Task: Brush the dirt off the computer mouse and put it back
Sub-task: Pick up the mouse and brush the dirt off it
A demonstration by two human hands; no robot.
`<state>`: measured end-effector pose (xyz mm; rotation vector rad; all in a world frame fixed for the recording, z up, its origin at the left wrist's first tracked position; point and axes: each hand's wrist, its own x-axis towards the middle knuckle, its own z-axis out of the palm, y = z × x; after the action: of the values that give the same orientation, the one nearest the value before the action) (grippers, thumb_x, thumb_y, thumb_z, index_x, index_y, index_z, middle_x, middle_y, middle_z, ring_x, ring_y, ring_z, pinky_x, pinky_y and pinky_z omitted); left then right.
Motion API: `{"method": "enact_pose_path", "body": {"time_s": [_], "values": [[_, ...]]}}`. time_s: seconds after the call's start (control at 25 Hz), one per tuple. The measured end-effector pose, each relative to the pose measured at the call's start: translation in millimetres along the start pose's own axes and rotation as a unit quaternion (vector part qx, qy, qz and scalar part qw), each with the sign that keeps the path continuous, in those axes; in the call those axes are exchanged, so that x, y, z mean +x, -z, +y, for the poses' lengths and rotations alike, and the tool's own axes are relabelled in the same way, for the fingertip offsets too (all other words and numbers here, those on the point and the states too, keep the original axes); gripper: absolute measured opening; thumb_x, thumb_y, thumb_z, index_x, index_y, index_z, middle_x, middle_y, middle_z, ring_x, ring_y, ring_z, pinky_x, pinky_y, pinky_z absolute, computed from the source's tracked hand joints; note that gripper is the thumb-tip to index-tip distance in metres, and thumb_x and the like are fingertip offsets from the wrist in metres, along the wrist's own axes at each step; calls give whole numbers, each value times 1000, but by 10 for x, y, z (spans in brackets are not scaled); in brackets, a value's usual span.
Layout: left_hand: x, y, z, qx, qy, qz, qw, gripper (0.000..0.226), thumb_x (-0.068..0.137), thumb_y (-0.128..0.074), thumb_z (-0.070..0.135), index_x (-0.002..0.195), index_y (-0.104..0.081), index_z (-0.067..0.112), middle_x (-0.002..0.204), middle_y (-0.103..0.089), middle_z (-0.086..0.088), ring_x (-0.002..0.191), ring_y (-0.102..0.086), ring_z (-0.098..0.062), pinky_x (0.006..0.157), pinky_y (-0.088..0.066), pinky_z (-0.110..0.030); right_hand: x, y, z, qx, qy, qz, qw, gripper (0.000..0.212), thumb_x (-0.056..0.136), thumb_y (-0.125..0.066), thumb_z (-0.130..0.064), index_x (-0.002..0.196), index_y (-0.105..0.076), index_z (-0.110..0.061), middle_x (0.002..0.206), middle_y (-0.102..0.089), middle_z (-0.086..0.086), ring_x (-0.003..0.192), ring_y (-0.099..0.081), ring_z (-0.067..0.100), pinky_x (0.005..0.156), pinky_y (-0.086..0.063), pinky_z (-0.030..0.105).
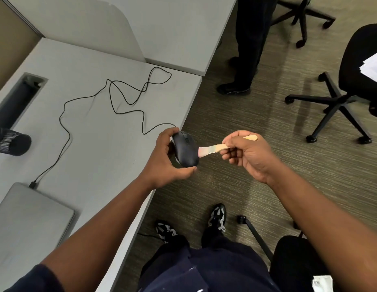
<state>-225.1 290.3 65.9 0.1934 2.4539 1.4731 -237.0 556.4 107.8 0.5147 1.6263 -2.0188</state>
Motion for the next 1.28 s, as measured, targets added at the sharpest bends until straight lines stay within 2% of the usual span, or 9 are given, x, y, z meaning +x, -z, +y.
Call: {"method": "enact_pose_path", "body": {"time_s": [0.12, 0.2, 0.32, 0.44, 0.6, 0.92, 1.12, 1.24, 1.28], "values": [[1, -5, -18, -8, 0, -2, 1000, 118, 59, -99, 42, 156, -32, 39, 155, -44, 9, 135, -57, -21, 109, -56, -35, 24, 8, -3, -2, 5, 33, 999, 17, 96, -60, -1, 87, -72, -9, 74, -75, 13, 59, -68, 16, 49, -51, 22], [9, -19, -6, -10, -6, 4, 1000, 121, 59, -101, 40, 157, -30, 42, 157, -41, 15, 140, -53, -13, 110, -53, -30, 40, -19, 0, -19, 15, 57, 998, 15, 96, -60, -3, 88, -71, -10, 72, -75, 10, 58, -66, 14, 48, -50, 21], [25, -37, 8, -9, -14, 8, 1000, 126, 58, -102, 42, 159, -26, 45, 158, -36, 25, 140, -49, -1, 106, -51, -19, 61, -74, 29, -120, 38, 91, 988, 13, 96, -62, -8, 88, -72, -13, 71, -76, 4, 61, -66, 10, 49, -48, 22], [21, -55, 6, -20, -7, -1, 1000, 136, 56, -105, 41, 163, -22, 43, 158, -37, 26, 132, -60, -8, 102, -56, -27, 48, -142, 73, -182, 35, 66, 980, 9, 97, -67, -13, 92, -74, -16, 84, -80, 7, 69, -70, 12, 56, -52, 25], [10, -91, 3, -33, -8, -15, 999, 140, 55, -106, 39, 164, -19, 43, 164, -32, 22, 137, -59, -9, 107, -57, -35, 1, -236, 118, -92, 1, 14, 996, 5, 101, -68, -12, 100, -73, -11, 90, -80, 13, 77, -76, 19, 66, -62, 28], [11, -89, 0, 11, -20, -31, 999, 141, 60, -102, 36, 168, -11, 40, 163, -27, 16, 144, -48, -12, 110, -55, -34, -45, -247, 155, -14, 18, 31, 999, 3, 101, -68, -6, 102, -70, -8, 91, -79, 19, 81, -79, 23, 68, -65, 26], [36, -83, -9, 35, -22, -16, 999, 148, 58, -106, 34, 164, -4, 50, 156, -28, 31, 144, -42, -7, 114, -47, -27, -54, -147, 149, 36, 40, 46, 997, 13, 95, -73, -2, 105, -70, -9, 102, -78, 25, 81, -77, 22, 67, -63, 26], [33, -76, -19, 40, -24, -2, 999, 152, 57, -107, 35, 163, 1, 50, 150, -25, 46, 134, -50, 1, 101, -47, -10, -90, -101, 121, 16, 107, 43, 993, 15, 92, -76, -1, 98, -76, -15, 91, -80, 17, 72, -74, 14, 57, -55, 20], [31, -76, -19, 42, -27, 1, 999, 154, 57, -108, 34, 165, 2, 46, 149, -21, 51, 130, -53, 1, 98, -49, -9, -101, -97, 106, 1, 134, 34, 990, 15, 92, -77, -2, 97, -78, -16, 87, -80, 13, 70, -73, 12, 57, -54, 19]]}}
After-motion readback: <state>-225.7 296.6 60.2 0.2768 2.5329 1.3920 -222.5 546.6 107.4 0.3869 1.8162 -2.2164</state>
